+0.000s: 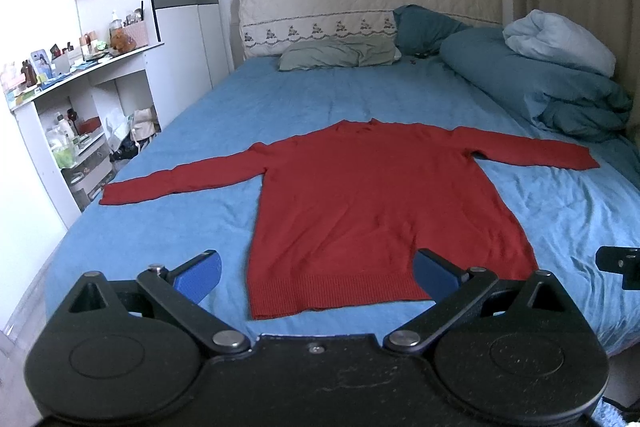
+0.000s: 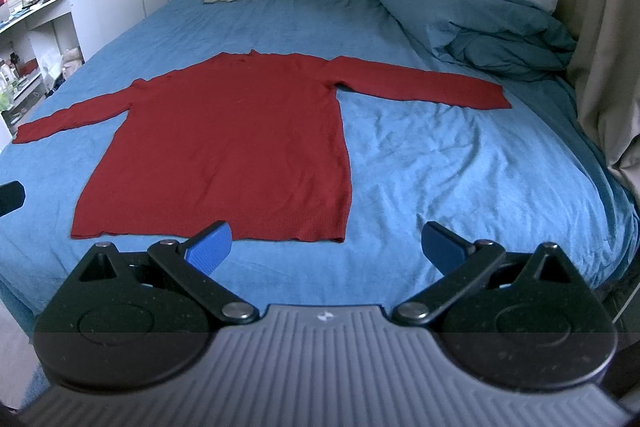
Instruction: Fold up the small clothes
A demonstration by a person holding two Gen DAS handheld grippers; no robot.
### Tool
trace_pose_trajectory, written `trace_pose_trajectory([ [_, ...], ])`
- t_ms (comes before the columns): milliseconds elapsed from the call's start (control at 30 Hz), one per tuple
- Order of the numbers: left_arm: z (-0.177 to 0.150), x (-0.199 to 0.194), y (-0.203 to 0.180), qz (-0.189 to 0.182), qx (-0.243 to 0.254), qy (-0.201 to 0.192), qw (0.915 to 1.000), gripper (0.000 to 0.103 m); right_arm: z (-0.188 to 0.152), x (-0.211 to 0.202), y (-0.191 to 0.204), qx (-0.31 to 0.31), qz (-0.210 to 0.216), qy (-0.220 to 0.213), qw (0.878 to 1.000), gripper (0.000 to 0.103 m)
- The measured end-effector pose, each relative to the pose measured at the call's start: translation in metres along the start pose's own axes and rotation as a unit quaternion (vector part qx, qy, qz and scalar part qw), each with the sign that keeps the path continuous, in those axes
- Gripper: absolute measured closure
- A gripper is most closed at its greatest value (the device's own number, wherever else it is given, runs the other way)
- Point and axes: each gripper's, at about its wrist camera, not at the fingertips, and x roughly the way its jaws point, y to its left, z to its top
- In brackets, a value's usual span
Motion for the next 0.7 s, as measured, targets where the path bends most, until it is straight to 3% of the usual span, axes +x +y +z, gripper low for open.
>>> trace_pose_trajectory([
  [700,0.0010,0.0003,0.0017,0.000,-0.004,0.001,1.0000,0.000,-0.0003,0.0000,0.0006,-0.001,0.000,0.000,1.000,0.000],
])
